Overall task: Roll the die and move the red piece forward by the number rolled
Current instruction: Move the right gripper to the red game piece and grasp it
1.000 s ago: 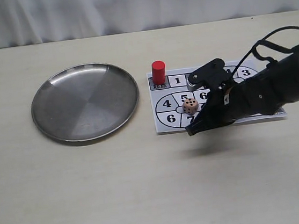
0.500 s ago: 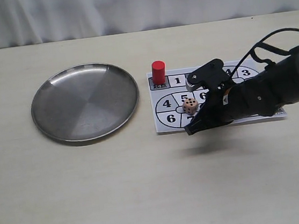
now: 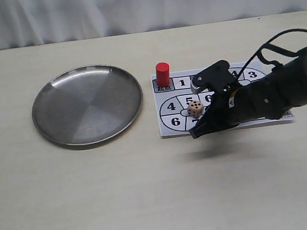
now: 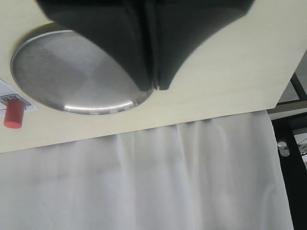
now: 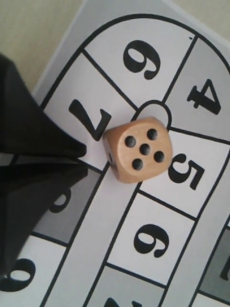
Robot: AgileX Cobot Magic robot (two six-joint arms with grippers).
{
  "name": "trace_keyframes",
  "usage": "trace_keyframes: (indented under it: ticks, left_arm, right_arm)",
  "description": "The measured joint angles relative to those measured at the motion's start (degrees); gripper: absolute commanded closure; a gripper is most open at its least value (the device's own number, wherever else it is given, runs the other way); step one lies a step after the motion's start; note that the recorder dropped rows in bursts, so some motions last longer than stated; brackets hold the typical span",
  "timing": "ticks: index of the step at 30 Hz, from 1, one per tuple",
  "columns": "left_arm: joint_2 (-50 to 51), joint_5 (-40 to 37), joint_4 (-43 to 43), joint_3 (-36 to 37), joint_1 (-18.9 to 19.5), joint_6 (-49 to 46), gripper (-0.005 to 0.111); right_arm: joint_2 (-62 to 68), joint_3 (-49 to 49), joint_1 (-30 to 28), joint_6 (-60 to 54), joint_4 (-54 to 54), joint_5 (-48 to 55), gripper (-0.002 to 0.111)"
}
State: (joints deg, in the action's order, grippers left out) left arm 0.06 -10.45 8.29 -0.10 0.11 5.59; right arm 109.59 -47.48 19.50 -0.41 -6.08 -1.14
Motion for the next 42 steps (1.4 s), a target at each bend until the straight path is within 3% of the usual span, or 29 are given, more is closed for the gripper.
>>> trace_keyframes:
  ticks: [7,15,19,25,29,42]
  left_arm:
    - [0.00,0.00,0.00,0.00,0.00,0.00,0.107]
    - [0.00,0.00,0.00,0.00,0.00,0.00,0.107]
    - [0.00,0.00,0.00,0.00,0.00,0.00,0.107]
    - [0.00,0.00,0.00,0.00,0.00,0.00,0.107]
    - [0.00,0.00,0.00,0.00,0.00,0.00,0.107]
    - [0.00,0.00,0.00,0.00,0.00,0.00,0.107]
  right_arm:
    - [-3.54,0.09,0.00,0.00,0.00,2.12,0.104]
    - [-17.74,-1.13,0.00,-0.08,0.59,0.22,0.103]
    - [-19.16,-8.32,0.00,-0.08,3.31,7.16,0.086]
    - [-13.06,-19.55,0.00,-0.08,7.38,12.77,0.045]
    - [-6.64,-24.73,0.79,-0.08,7.99,15.45,0.029]
    - [10.67,-39.91,3.35,-0.08,8.14,20.44,0.026]
